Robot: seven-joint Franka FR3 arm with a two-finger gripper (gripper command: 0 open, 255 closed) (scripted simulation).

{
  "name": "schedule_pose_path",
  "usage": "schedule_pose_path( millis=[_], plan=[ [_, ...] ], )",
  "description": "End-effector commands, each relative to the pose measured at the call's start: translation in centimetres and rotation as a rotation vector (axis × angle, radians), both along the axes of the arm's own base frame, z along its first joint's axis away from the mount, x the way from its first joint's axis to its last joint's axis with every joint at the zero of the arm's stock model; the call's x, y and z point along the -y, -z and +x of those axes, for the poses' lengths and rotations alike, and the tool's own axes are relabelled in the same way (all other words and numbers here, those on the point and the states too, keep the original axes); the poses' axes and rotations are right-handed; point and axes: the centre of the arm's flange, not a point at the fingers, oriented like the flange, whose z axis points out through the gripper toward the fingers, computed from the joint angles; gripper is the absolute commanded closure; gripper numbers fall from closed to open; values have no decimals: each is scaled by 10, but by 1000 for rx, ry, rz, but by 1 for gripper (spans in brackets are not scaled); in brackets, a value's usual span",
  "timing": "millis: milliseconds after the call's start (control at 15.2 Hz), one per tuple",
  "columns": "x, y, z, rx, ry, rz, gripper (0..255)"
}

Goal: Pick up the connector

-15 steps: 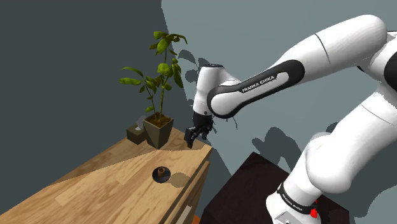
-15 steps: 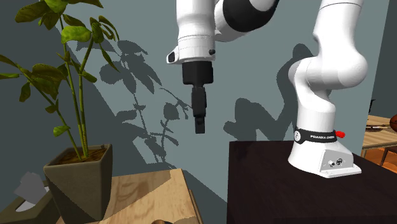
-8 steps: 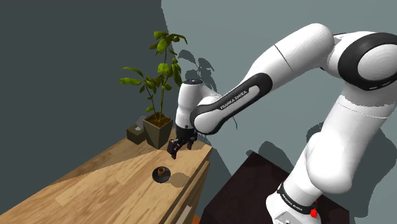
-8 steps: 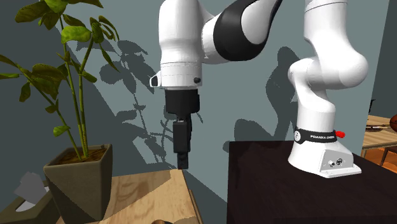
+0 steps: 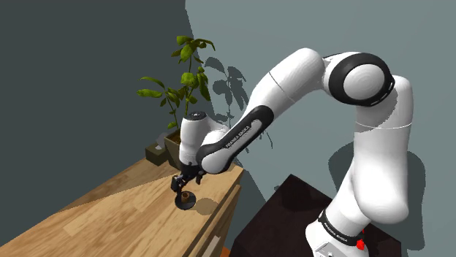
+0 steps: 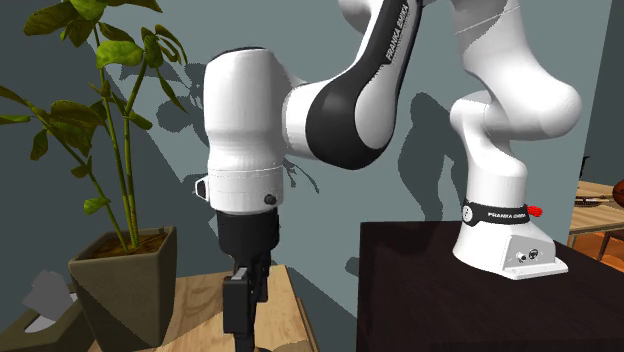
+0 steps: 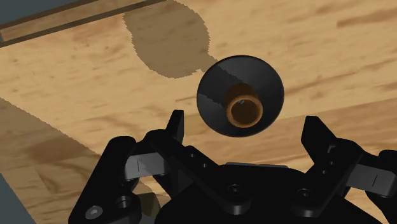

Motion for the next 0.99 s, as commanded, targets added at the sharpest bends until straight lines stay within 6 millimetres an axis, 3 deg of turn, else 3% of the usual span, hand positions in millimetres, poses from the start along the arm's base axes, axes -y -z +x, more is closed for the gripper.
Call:
schedule_pose_path(
  millis=[0,528,594,924],
  plan=[
    [-7,13,4,3,1,-2,0],
    [-7,48,4,3,1,-2,0],
    [-7,48,4,3,1,-2,255],
    [-7,48,4,3,1,-2,255]
  ],
)
